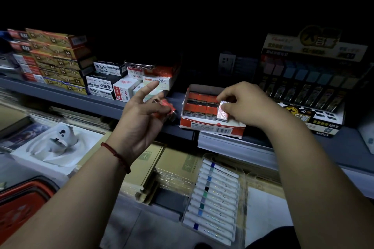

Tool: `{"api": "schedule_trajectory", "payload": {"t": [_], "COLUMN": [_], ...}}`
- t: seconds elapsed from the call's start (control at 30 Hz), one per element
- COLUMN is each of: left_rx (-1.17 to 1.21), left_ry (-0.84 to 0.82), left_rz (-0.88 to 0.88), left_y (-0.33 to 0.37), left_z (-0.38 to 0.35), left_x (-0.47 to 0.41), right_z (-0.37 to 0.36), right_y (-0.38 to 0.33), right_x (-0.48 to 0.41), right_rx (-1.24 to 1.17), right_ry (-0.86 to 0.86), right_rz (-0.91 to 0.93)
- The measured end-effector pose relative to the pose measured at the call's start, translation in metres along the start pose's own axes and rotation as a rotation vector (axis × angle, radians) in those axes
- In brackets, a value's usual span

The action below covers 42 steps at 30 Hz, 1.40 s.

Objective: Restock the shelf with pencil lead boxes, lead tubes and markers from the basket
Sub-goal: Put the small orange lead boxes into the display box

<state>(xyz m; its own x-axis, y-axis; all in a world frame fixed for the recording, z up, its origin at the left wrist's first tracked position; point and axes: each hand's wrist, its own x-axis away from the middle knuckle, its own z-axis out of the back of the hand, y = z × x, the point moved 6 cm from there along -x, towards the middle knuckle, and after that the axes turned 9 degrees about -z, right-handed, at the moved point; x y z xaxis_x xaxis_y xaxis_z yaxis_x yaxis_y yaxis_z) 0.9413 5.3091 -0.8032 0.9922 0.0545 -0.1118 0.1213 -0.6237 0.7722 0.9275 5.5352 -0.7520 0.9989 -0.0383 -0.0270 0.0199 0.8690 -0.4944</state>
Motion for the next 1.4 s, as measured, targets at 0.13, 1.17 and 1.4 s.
{"api": "schedule_trajectory", "payload": {"t": [0.13, 1.17, 1.4], "left_rx": [-0.040, -0.344, -0.563], "left_ry": [-0.008, 0.001, -0.080], "left_rz": [-0.005, -0.129, -0.178], "left_y": [0.005, 0.001, 0.002], "left_z": [-0.002, -0.008, -0.010], "left_x": [0.005, 0.006, 0.007], "right_z": [-0.003, 0.027, 0.030], "right_y": [-0.004, 0.017, 0.014], "right_x": [-0.001, 0.012, 0.015], "right_rx": [0.072, -0.028, -0.016], "right_ry": [0.091, 0.124, 0.154], "right_rz": [-0.003, -0.038, -0.008]}}
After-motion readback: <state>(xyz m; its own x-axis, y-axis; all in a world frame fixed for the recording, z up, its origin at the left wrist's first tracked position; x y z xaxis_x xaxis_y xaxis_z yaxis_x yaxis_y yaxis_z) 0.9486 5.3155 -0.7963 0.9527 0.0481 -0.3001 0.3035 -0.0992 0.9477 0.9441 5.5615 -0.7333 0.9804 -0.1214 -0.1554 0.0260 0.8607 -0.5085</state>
